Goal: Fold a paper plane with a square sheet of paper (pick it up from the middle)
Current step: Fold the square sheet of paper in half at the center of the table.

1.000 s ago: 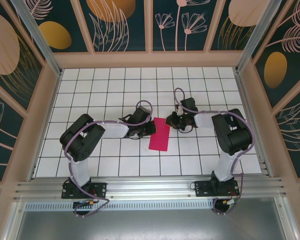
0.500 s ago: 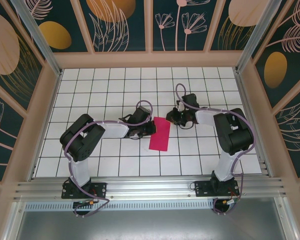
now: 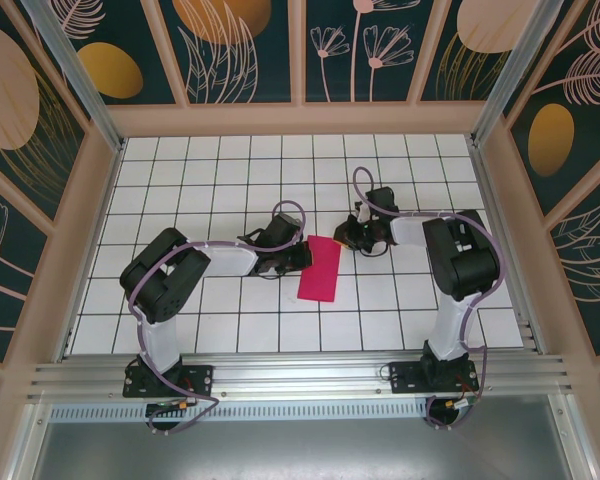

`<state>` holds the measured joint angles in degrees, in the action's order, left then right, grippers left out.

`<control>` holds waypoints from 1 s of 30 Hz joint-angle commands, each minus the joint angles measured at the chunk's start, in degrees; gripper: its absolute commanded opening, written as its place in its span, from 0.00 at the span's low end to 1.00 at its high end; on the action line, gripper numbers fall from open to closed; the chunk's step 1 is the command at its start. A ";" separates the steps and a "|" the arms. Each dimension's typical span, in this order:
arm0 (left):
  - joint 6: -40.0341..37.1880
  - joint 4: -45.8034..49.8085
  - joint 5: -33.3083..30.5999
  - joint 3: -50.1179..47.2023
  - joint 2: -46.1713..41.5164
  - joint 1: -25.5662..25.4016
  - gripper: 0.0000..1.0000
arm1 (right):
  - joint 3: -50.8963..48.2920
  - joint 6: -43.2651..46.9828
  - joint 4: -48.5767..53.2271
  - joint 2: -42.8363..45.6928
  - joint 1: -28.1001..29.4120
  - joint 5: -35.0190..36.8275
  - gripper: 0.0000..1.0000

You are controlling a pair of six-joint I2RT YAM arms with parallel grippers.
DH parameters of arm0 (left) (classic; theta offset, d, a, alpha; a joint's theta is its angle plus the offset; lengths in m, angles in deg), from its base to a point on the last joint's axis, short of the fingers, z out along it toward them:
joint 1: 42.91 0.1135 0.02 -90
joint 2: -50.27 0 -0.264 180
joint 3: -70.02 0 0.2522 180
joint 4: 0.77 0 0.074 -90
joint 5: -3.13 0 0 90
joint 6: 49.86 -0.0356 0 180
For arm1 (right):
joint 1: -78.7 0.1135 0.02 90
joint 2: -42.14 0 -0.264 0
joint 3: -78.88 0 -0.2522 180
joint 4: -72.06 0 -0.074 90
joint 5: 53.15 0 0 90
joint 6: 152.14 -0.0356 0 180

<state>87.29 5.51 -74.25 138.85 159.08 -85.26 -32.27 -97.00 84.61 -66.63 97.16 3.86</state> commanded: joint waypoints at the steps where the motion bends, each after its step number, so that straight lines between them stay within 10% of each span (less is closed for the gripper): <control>1: -1.01 7.55 -2.87 -2.12 2.50 -0.20 0.00 | 1.58 0.22 2.89 0.35 -0.25 1.30 0.15; 30: -0.38 6.72 -3.47 -2.53 2.12 -0.20 0.00 | 5.51 1.08 7.96 4.13 0.38 3.70 0.16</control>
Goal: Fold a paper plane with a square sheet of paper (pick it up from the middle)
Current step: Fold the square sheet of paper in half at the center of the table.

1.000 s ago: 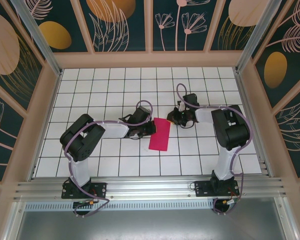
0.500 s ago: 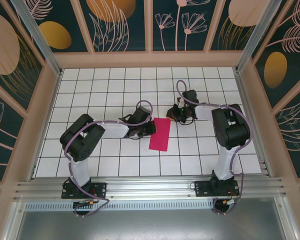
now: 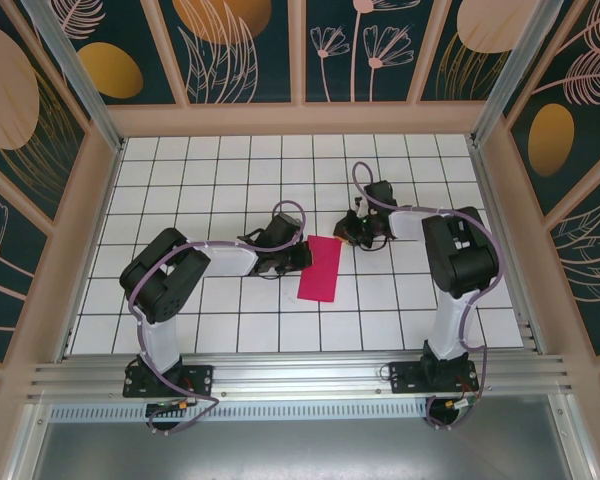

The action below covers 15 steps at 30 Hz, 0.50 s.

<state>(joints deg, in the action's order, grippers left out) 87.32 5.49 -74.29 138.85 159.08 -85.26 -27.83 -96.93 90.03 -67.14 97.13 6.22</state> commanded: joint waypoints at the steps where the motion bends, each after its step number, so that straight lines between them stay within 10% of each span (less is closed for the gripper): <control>1: -0.25 6.02 -3.57 -2.91 1.78 -0.27 0.00 | 0.00 0.34 1.89 5.77 0.70 1.30 0.16; 15: -0.20 5.50 -3.11 -2.86 1.84 -0.27 0.00 | -9.61 -3.78 -3.58 7.60 4.84 2.00 0.15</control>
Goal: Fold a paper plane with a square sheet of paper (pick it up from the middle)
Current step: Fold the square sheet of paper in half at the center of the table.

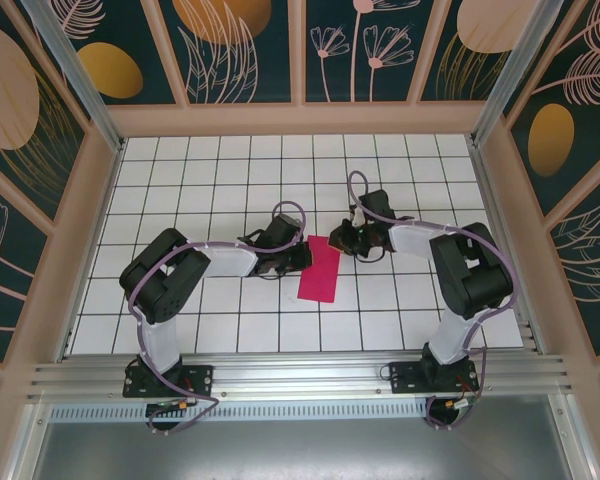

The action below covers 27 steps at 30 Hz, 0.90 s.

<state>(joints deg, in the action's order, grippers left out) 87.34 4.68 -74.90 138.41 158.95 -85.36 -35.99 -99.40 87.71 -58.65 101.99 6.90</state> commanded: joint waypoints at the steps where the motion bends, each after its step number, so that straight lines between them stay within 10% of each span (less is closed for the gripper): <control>1: -0.25 6.30 -2.47 -2.42 1.97 -0.11 0.00 | -1.94 -1.46 -1.55 -1.17 0.00 1.75 0.15; 27: -0.62 6.56 -2.25 -2.38 1.89 -0.11 0.00 | -13.73 -2.85 -3.48 6.88 4.31 0.16 0.16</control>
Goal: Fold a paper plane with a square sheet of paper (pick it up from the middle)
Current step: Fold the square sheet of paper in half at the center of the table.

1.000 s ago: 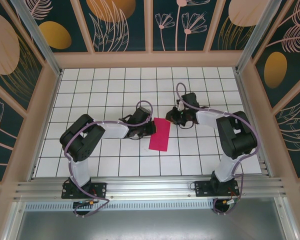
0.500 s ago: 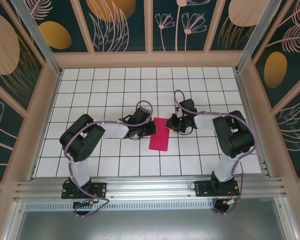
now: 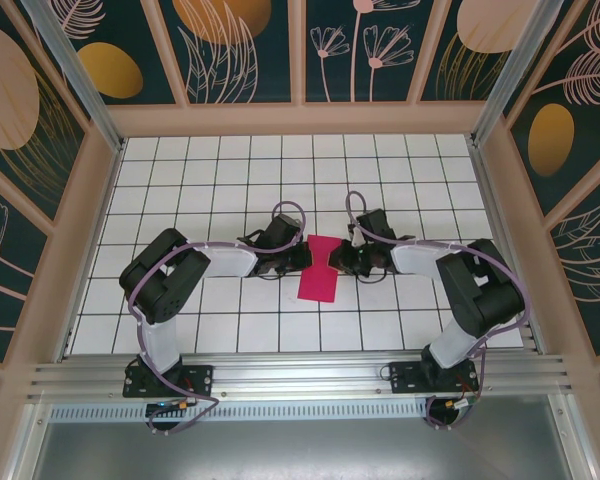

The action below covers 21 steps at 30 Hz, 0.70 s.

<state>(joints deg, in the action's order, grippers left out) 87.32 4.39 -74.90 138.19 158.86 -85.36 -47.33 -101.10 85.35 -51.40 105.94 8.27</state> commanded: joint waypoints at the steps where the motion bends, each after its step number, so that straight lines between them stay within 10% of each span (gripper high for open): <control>1: -0.51 6.76 -2.30 -2.28 1.95 -0.09 0.00 | -3.02 -1.11 -1.04 -0.26 0.48 -1.06 0.16; 21: -0.24 6.66 -2.30 -2.56 1.88 -0.11 0.00 | -9.13 -3.85 -4.24 3.65 4.83 -2.74 0.17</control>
<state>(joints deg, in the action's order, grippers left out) 87.34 4.20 -74.90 138.08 158.86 -85.36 -54.74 -103.51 82.94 -45.76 110.58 5.91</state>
